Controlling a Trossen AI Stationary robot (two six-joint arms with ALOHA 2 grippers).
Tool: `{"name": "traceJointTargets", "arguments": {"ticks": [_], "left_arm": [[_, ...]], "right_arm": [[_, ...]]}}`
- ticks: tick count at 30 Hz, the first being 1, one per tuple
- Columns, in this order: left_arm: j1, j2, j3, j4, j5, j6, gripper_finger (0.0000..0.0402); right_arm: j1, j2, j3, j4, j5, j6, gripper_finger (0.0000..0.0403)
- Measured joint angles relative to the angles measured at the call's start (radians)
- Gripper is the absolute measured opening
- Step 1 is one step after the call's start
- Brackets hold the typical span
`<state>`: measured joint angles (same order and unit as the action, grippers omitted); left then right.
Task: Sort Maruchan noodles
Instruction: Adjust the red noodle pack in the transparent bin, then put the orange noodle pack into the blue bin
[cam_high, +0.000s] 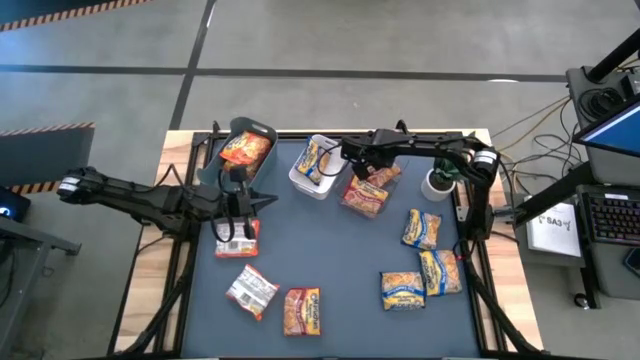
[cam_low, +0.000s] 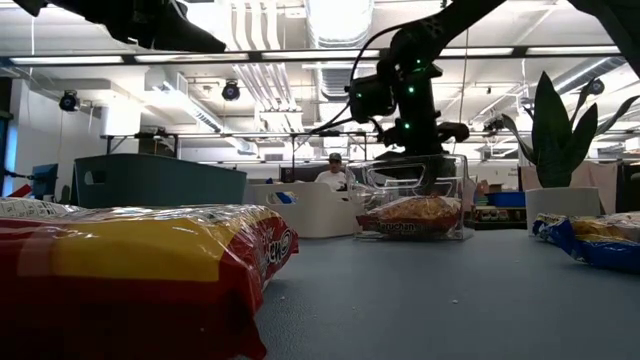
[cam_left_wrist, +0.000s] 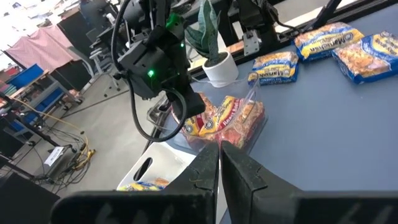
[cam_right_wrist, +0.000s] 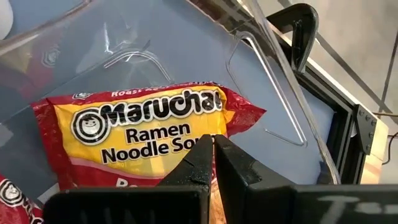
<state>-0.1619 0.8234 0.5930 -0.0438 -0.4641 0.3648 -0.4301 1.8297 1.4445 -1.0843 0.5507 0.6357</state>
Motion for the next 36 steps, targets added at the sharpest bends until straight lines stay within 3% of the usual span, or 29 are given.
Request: {"name": "traceJointTargets", "arguments": {"ticks": [16,22,36], "left_arm": [[0.0,0.0,0.0,-0.017,0.0,-0.007,0.0],[0.0,0.0,0.0,-0.017,0.0,-0.007,0.0],[0.0,0.0,0.0,-0.016,0.0,-0.007,0.0]], "right_arm": [[0.009,-0.002,-0.099,0.067,0.025,0.008,0.0009],[0.012,-0.003,-0.132,0.183,-0.032,-0.035,0.0009],[0.039,-0.039,-0.094,0.209,-0.008,-0.12,0.0009]]}}
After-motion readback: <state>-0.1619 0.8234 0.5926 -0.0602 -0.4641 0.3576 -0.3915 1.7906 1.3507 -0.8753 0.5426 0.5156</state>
